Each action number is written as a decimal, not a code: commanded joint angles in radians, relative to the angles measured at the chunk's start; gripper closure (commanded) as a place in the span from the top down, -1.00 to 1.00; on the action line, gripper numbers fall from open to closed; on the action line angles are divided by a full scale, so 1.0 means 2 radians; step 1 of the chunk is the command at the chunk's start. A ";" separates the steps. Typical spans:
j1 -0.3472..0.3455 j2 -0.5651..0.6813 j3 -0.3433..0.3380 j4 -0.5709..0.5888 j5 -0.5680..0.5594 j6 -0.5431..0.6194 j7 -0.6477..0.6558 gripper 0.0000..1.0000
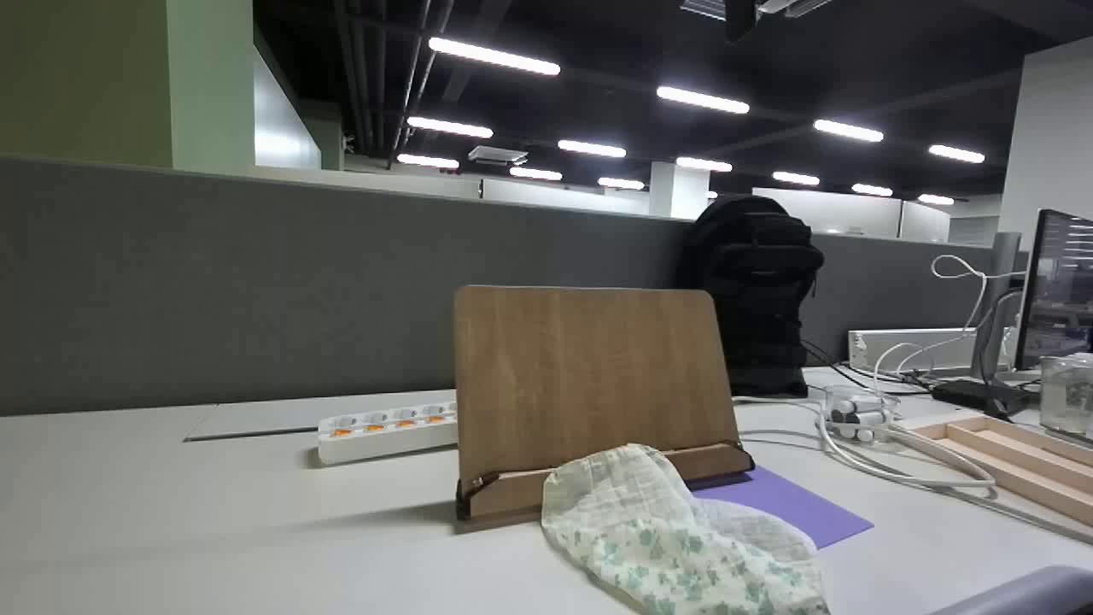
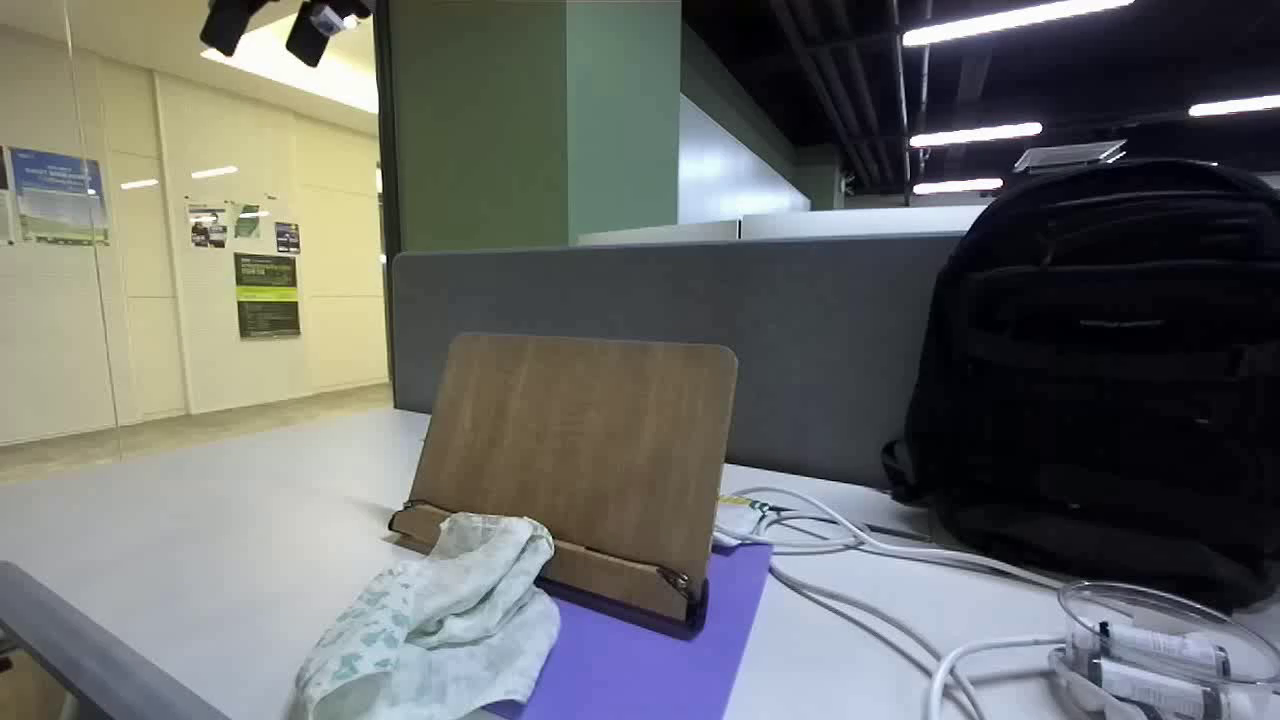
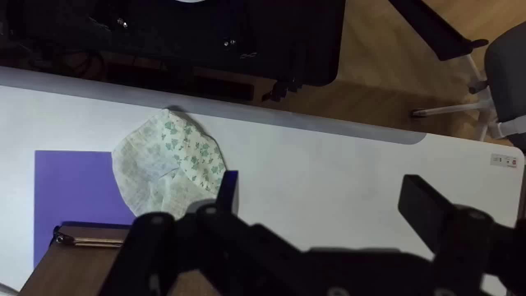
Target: Hang the cloth on the wooden thing
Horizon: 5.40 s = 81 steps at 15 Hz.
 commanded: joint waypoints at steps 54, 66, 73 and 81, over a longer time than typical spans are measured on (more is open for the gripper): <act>-0.032 0.258 0.028 -0.303 -0.195 0.580 0.030 1.00; -0.023 0.340 0.007 -0.270 -0.213 0.618 0.030 0.33; -0.021 0.339 0.004 -0.264 -0.209 0.619 0.025 -0.66; -0.012 0.280 0.014 -0.250 -0.207 0.583 0.023 -0.99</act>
